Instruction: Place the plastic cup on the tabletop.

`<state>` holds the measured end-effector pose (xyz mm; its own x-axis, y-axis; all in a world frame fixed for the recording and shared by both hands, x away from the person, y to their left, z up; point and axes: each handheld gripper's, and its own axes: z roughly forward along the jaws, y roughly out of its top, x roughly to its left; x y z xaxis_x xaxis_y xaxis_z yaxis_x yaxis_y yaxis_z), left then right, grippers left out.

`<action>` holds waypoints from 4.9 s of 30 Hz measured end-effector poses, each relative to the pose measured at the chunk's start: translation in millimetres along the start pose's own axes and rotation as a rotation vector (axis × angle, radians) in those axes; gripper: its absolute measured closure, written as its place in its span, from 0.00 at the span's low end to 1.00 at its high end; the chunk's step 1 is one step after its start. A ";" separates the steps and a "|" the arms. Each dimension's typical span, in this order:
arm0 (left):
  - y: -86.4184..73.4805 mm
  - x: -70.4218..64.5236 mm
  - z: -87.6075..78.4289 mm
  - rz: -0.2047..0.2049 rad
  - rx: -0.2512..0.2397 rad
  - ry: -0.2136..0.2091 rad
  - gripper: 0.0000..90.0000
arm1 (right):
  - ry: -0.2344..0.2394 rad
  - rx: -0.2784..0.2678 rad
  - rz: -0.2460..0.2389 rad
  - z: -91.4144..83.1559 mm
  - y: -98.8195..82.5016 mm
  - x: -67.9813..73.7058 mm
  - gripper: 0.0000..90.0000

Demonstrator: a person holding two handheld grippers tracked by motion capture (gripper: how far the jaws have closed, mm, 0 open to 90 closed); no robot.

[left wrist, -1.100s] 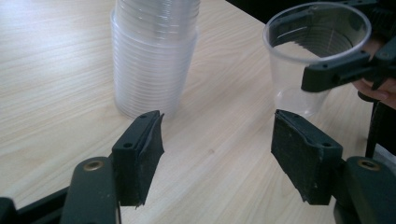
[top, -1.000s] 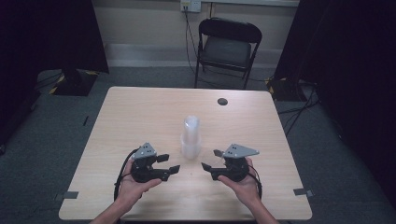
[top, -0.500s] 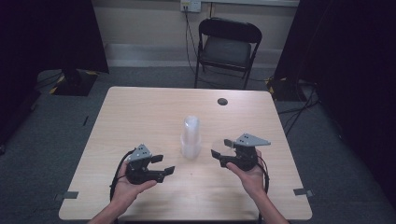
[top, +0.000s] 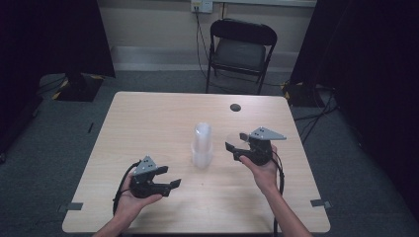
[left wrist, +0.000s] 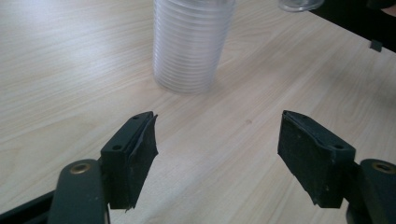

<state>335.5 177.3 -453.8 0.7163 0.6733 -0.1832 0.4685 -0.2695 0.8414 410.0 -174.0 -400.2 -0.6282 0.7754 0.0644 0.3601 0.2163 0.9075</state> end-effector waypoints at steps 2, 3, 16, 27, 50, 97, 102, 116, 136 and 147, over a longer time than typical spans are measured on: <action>-0.4 -0.4 0.9 0.006 0.002 0.000 0.31 | -0.001 0.002 0.002 4.4 0.4 -1.8 0.34; -0.3 0.3 0.8 0.012 0.007 -0.001 0.31 | -0.007 0.004 0.002 7.0 0.4 -2.5 0.34; 2.3 7.2 6.7 -0.009 -0.010 -0.002 0.31 | -0.042 -0.008 0.038 36.4 17.7 -23.5 0.34; 1.0 4.9 4.3 0.002 -0.004 -0.015 0.31 | -0.074 -0.019 0.082 56.0 23.1 -37.4 0.33; -4.0 5.3 4.6 -0.014 0.007 -0.007 0.32 | -0.086 0.056 0.131 94.8 -10.1 -55.5 0.30; -4.8 5.1 5.4 -0.022 0.009 -0.005 0.32 | -0.114 0.045 0.083 86.4 -28.9 -43.6 0.31; -4.8 4.9 5.2 -0.023 0.006 -0.004 0.32 | -0.100 0.062 0.080 79.5 -32.4 -41.2 0.31; -4.6 6.5 6.7 -0.039 0.017 0.008 0.37 | -0.076 0.111 0.082 70.7 -44.0 -42.6 0.29; 1.9 19.4 -3.0 -0.069 -0.018 0.111 0.32 | -0.075 0.156 0.153 48.0 -56.9 -46.4 0.18; 1.8 21.0 -2.2 -0.086 0.015 0.127 0.25 | -0.072 0.144 0.165 10.4 -54.4 -45.6 0.18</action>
<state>350.3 192.4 -455.0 0.6026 0.7758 -0.1872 0.5336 -0.2172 0.8174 426.2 -214.9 -456.8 -0.5037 0.8465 0.1726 0.5521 0.1618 0.8179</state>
